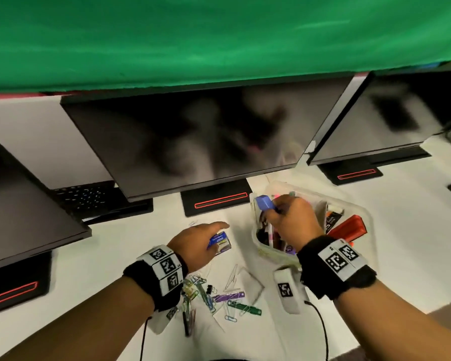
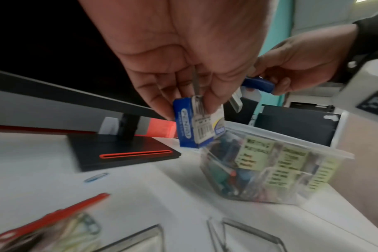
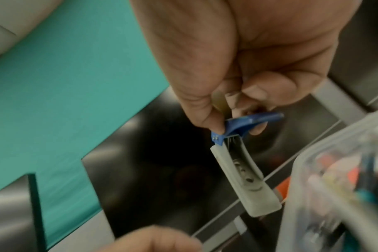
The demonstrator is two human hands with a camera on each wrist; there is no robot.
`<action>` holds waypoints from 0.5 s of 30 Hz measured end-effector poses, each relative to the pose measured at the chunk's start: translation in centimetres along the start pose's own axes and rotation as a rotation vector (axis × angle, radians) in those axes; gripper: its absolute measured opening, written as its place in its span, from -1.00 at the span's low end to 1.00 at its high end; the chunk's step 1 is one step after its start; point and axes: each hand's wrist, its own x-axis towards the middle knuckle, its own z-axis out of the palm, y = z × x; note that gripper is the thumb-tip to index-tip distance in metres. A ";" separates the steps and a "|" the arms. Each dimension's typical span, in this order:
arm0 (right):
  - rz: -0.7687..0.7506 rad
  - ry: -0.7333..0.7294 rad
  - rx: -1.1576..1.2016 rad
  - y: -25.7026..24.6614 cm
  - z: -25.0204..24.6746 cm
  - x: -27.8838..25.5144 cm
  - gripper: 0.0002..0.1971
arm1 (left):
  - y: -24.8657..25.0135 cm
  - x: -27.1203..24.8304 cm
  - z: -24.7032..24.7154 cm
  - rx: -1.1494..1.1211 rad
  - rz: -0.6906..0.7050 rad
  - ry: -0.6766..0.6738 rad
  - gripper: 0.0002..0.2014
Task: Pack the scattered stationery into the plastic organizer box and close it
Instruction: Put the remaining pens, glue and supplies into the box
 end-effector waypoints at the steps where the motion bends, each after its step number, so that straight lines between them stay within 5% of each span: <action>1: 0.019 0.033 0.008 1.0 -1.4 -0.1 -0.84 | 0.7 0.1 0.2 0.018 0.032 -0.035 -0.44; 6: 0.191 0.148 -0.117 7.3 -7.3 0.4 -0.79 | 3.4 0.5 1.2 0.143 0.115 -0.198 -0.32; 10: 0.364 0.087 -0.284 11.4 -9.5 1.1 -0.56 | 4.9 0.9 1.8 0.196 0.128 -0.221 -0.38; 15: 0.434 -0.091 -0.281 13.3 -8.0 2.4 -0.57 | 6.2 1.2 2.2 0.227 0.108 -0.217 -0.42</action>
